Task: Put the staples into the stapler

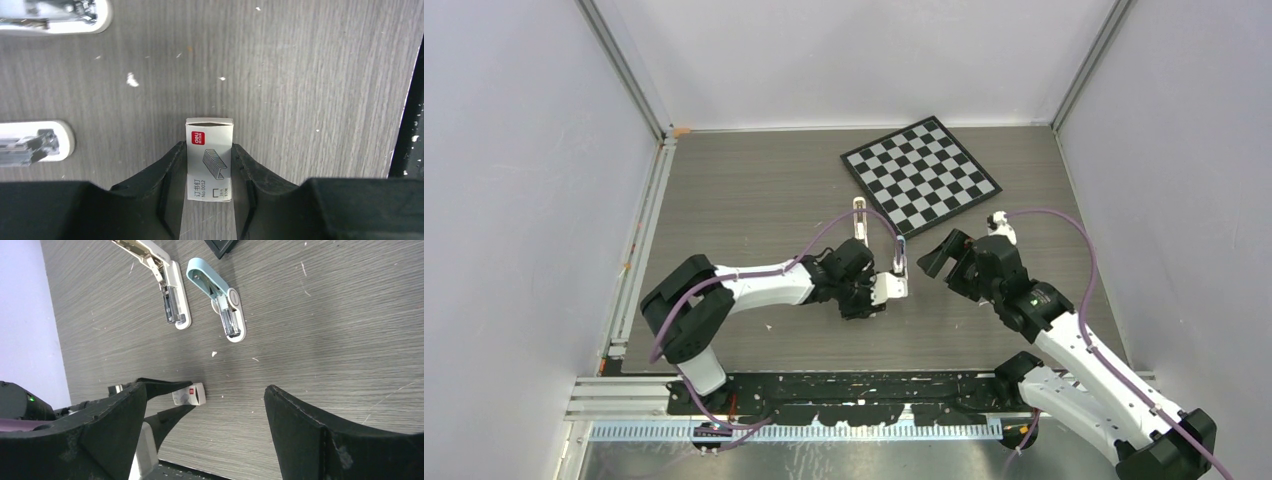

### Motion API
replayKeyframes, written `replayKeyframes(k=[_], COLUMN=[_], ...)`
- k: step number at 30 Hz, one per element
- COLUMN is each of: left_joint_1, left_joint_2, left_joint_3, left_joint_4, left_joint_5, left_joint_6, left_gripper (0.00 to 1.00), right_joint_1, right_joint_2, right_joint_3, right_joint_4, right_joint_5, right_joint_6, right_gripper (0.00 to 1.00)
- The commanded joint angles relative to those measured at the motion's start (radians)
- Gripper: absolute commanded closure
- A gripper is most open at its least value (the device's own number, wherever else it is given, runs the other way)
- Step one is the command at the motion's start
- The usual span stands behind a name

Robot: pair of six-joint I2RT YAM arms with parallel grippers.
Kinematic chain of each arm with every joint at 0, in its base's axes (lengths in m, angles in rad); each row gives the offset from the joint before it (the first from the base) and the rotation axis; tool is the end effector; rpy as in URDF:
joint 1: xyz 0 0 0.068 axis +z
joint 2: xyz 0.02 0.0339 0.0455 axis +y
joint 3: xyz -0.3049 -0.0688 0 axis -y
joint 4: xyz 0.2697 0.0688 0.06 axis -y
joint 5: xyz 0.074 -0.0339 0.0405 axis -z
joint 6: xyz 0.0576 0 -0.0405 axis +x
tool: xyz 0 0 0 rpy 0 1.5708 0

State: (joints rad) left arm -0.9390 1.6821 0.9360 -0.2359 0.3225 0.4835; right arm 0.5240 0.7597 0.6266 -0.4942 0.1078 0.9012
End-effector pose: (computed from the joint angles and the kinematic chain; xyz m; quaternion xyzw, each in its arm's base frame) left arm 0.2003 -0.3046 0.1705 0.6519 0.6851 -0.2143 0.2443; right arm 0.1594 0.0849 0.2701 0.1908 0.8691 0.2604 0.3747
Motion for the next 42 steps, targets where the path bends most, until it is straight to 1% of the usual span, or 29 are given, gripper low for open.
replayKeyframes(k=[1,4,8,10,12,14,16,19,23,30,42], left_joint_1=[0.037,0.067,0.109,0.124,0.131,0.135,0.134,0.135,0.135,0.135,0.135], left_joint_2=[-0.1,-0.168,-0.253,-0.296,-0.336,-0.367,-0.387,-0.409,-0.424,-0.443,-0.456], left_joint_3=[-0.033,-0.069,-0.112,-0.136,-0.155,-0.167,-0.173,-0.181,-0.189,-0.21,-0.216], left_joint_4=[0.116,0.162,0.202,0.224,0.231,0.259,0.272,0.29,0.311,0.367,0.387], left_joint_5=[0.011,0.011,0.033,0.035,0.035,0.038,0.046,0.064,0.081,0.113,0.155], left_joint_6=[-0.07,-0.117,-0.171,-0.192,-0.205,-0.219,-0.236,-0.255,-0.267,-0.294,-0.303], left_gripper=[0.64,0.64,0.64,0.64,0.65,0.64,0.64,0.65,0.65,0.65,0.64], right_joint_1=[-0.026,-0.067,-0.105,-0.107,-0.107,-0.107,-0.108,-0.107,-0.107,-0.106,-0.106], right_joint_2=[0.02,0.07,0.135,0.162,0.196,0.254,0.29,0.305,0.319,0.346,0.359], right_joint_3=[-0.014,-0.011,-0.036,-0.056,-0.071,-0.065,-0.056,-0.054,-0.058,-0.065,-0.061], right_joint_4=[0.09,0.124,0.243,0.325,0.389,0.407,0.417,0.444,0.48,0.537,0.531], right_joint_5=[-0.087,-0.209,-0.4,-0.488,-0.543,-0.591,-0.633,-0.671,-0.709,-0.762,-0.766], right_joint_6=[0.013,-0.019,-0.026,-0.015,-0.006,-0.02,-0.03,-0.028,-0.02,-0.016,-0.029], right_gripper=[0.09,0.08,0.09,0.11,0.15,0.2,0.22,0.23,0.28,0.28,0.28])
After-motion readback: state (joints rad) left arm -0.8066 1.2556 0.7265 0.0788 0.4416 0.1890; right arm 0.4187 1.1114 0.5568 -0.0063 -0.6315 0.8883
